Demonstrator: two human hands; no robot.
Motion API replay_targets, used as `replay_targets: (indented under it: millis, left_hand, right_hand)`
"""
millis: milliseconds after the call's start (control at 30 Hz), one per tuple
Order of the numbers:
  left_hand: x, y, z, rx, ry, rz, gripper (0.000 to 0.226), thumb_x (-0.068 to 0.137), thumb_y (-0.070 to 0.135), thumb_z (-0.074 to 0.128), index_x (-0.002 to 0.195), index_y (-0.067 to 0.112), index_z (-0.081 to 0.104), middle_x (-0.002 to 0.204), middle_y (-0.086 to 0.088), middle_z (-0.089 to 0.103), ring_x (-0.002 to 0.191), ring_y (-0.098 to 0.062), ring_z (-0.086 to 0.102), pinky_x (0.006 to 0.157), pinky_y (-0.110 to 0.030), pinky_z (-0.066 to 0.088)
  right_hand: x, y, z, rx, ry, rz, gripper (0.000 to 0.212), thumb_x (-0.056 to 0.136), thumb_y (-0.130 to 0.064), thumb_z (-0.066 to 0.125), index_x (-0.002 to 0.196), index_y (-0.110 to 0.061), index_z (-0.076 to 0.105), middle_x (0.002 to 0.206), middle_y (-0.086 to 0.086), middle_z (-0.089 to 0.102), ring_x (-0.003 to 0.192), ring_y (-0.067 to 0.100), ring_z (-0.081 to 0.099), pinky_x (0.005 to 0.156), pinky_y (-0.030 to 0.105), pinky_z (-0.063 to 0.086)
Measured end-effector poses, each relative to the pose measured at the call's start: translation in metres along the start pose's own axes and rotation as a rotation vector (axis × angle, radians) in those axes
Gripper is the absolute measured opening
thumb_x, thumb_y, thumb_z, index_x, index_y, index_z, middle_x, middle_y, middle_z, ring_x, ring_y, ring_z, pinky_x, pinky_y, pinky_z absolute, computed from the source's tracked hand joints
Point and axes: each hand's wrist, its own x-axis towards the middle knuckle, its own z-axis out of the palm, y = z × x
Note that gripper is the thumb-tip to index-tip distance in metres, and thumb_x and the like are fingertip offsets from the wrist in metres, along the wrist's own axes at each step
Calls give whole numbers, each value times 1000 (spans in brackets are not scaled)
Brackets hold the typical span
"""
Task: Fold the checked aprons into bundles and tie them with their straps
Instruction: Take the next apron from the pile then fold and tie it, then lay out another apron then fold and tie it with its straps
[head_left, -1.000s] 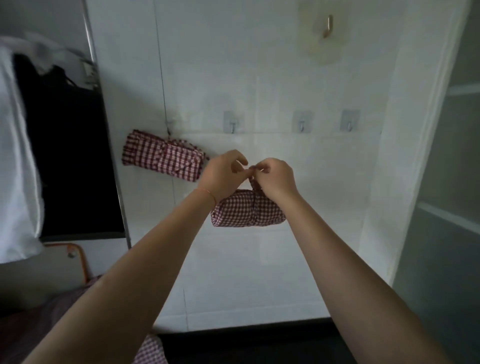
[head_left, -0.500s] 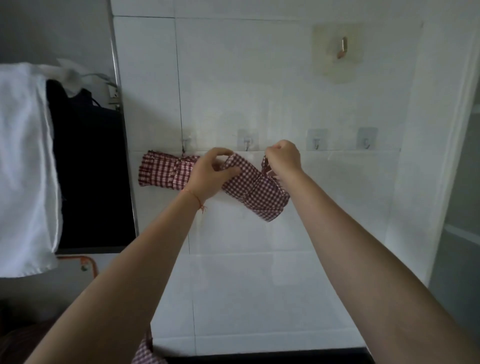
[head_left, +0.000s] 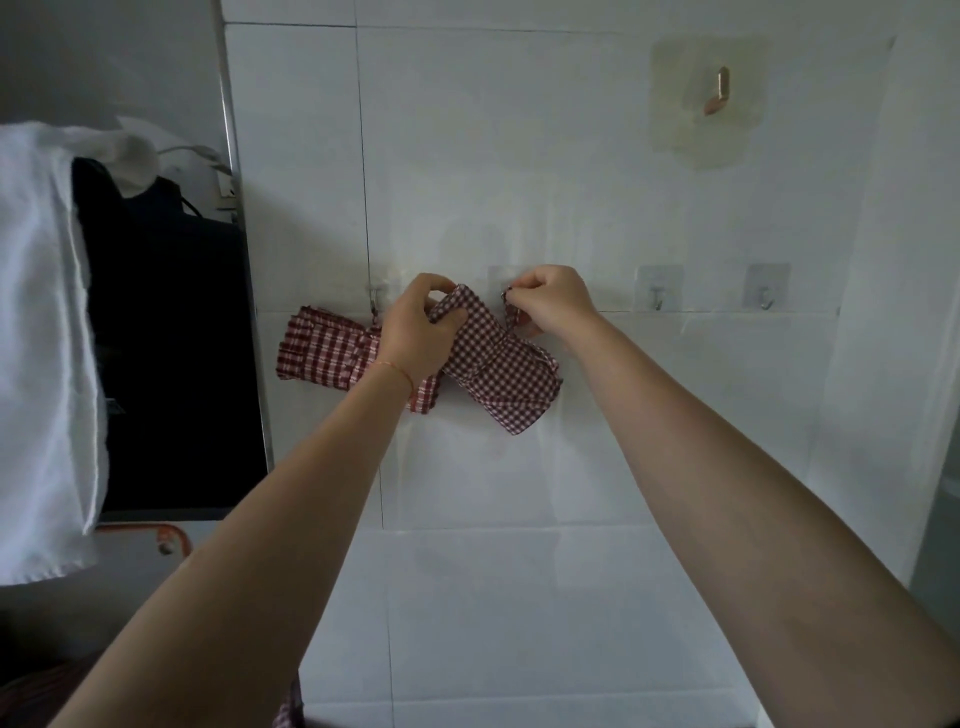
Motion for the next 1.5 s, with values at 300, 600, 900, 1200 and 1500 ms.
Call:
replay_targets:
  millis: [300, 600, 900, 1200, 1500]
  left_hand:
    - [-3, -8, -2, 23, -90, -85, 21, 92, 18, 64, 111, 17, 57, 95, -8, 67, 87, -18, 64, 71, -34, 59]
    - [-10, -9, 7, 183, -118, -46, 26, 91, 15, 61, 114, 15, 48, 105, -8, 58, 88, -24, 58, 70, -39, 53]
    - [-34, -19, 19, 430, -117, 174, 39, 94, 13, 49, 133, 14, 51, 124, -16, 49, 81, -30, 58, 68, -37, 53]
    - [-95, -23, 15, 490, 118, 608, 16, 83, 24, 56, 76, 11, 60, 71, -5, 61, 61, -25, 55, 54, -30, 37]
    - [-243, -145, -6, 813, -901, -329, 36, 96, 35, 46, 127, 20, 58, 125, -4, 57, 109, -25, 59, 85, -35, 48]
  right_hand:
    - [1, -7, 11, -145, 104, 14, 13, 82, -12, 57, 74, -17, 50, 86, 14, 72, 69, 24, 71, 59, 34, 59]
    - [-13, -8, 3, -227, 119, -20, 28, 88, -19, 59, 62, -16, 49, 72, 12, 70, 62, 23, 69, 56, 30, 55]
    - [-46, 40, 6, -312, -202, -46, 39, 79, -49, 77, 100, -23, 56, 94, -11, 59, 88, 11, 59, 68, 23, 44]
    - [-109, 59, 35, -574, 601, -561, 11, 82, -18, 60, 76, -9, 58, 74, 5, 54, 72, 25, 51, 64, 33, 37]
    - [-225, 172, 113, -628, -481, 211, 18, 92, -22, 48, 87, -10, 61, 84, 4, 64, 76, 22, 59, 64, 31, 44]
